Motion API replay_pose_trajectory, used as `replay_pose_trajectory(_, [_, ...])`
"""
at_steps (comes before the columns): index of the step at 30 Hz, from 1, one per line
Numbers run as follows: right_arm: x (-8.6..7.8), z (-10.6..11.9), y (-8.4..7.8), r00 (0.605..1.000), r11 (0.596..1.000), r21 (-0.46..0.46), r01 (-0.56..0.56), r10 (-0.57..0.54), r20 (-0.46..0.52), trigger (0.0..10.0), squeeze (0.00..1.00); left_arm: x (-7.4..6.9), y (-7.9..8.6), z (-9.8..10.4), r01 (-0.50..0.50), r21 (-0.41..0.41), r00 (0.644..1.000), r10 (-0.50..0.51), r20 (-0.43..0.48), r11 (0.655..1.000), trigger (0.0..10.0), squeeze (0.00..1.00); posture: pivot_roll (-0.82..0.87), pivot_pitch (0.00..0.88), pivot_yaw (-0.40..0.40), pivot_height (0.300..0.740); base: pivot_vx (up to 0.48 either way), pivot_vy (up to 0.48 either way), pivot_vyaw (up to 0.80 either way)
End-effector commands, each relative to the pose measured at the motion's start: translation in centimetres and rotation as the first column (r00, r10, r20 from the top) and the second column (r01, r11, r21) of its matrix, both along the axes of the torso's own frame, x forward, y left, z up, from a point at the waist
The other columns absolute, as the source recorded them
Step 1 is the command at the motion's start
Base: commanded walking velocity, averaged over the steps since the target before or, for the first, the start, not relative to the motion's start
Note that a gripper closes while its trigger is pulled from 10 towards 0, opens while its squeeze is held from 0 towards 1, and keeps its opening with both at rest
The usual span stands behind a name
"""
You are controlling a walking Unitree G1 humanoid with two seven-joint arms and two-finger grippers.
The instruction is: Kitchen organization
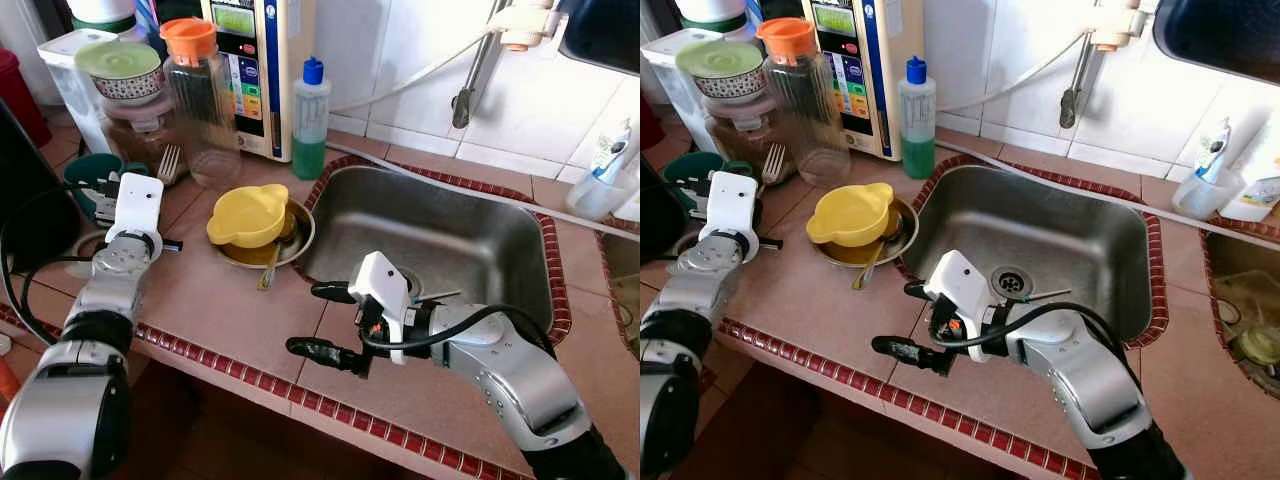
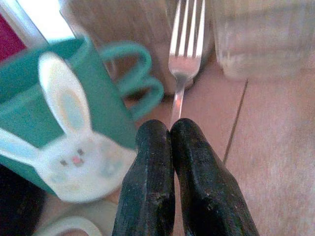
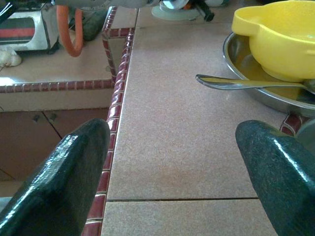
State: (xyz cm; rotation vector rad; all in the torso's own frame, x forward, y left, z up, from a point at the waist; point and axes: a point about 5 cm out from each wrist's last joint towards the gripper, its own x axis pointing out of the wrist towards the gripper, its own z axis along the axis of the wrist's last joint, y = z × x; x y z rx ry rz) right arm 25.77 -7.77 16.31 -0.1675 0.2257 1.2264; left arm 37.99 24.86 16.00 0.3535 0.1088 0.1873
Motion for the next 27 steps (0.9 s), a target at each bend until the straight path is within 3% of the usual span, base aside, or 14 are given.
replay_pose_trajectory(1, [0.2, 0.2, 0.0, 1.000, 1.000, -0.010, -0.002, 0.002, 0.019, 10.0, 0.00, 0.2, -0.1, 2.5, -0.001, 0.038, 0.993, -0.003, 0.116, 0.999, 0.0, 0.00, 0.05, 0.059, -0.006, 0.740, 0.000, 0.000, 0.00])
replay_pose_trajectory(5, [0.4, 0.2, 0.0, 1.000, 1.000, -0.010, -0.001, 0.001, 0.024, 10.0, 0.00, -0.2, -0.8, 3.4, 0.002, 0.039, 0.983, -0.009, 0.182, 0.999, 0.0, 0.00, 0.05, 0.053, -0.003, 0.740, 0.000, 0.000, 0.00])
replay_pose_trajectory(10, [0.6, 0.2, 0.1, 1.000, 1.000, -0.008, 0.001, -0.001, 0.029, 10.0, 0.00, -1.1, -1.3, 3.5, 0.011, 0.020, 0.981, -0.015, 0.195, 1.000, 0.0, 0.00, 0.06, 0.048, 0.000, 0.740, 0.000, 0.000, 0.00])
replay_pose_trajectory(17, [0.7, 0.2, 0.2, 0.999, 1.000, -0.005, 0.001, -0.001, 0.034, 10.0, 0.00, -1.8, -0.6, 1.8, -0.010, 0.029, 0.992, 0.006, 0.123, 1.000, 0.0, 0.00, 0.06, 0.043, 0.001, 0.740, 0.000, 0.000, 0.00])
replay_pose_trajectory(18, [0.7, 0.2, 0.2, 0.999, 1.000, -0.004, 0.001, -0.001, 0.035, 10.0, 0.00, -1.9, -0.4, 1.6, -0.024, 0.032, 0.993, 0.020, 0.113, 0.999, 3.8, 0.00, 0.06, 0.041, 0.002, 0.740, 0.000, 0.000, 0.00])
replay_pose_trajectory(19, [0.8, 0.2, 0.2, 0.999, 1.000, -0.004, 0.002, -0.001, 0.036, 10.0, 0.00, -1.9, -0.1, 1.2, -0.041, 0.037, 0.994, 0.037, 0.098, 0.998, 9.6, 0.00, 0.06, 0.041, 0.002, 0.740, 0.000, 0.000, 0.00])
replay_pose_trajectory(22, [0.8, 0.2, 0.2, 0.999, 1.000, -0.003, 0.002, -0.002, 0.037, 10.0, 0.00, -2.0, 0.3, 0.8, -0.059, 0.011, 0.996, 0.057, 0.075, 0.998, 10.0, 0.00, 0.06, 0.041, 0.003, 0.740, 0.000, 0.000, 0.00])
replay_pose_trajectory(24, [0.7, 0.1, 0.2, 0.999, 1.000, -0.002, 0.001, -0.001, 0.037, 10.0, 0.00, -2.0, 0.4, 0.8, -0.064, -0.050, 0.996, 0.067, 0.060, 0.997, 10.0, 1.00, 0.06, 0.043, 0.002, 0.740, 0.000, 0.000, 0.00])
replay_pose_trajectory(27, [0.7, 0.1, 0.2, 0.999, 1.000, -0.002, 0.000, 0.000, 0.038, 10.0, 0.00, -1.7, 0.3, 0.9, -0.059, -0.096, 0.997, 0.064, 0.053, 0.994, 10.0, 1.00, 0.06, 0.043, 0.002, 0.740, 0.000, 0.000, 0.00])
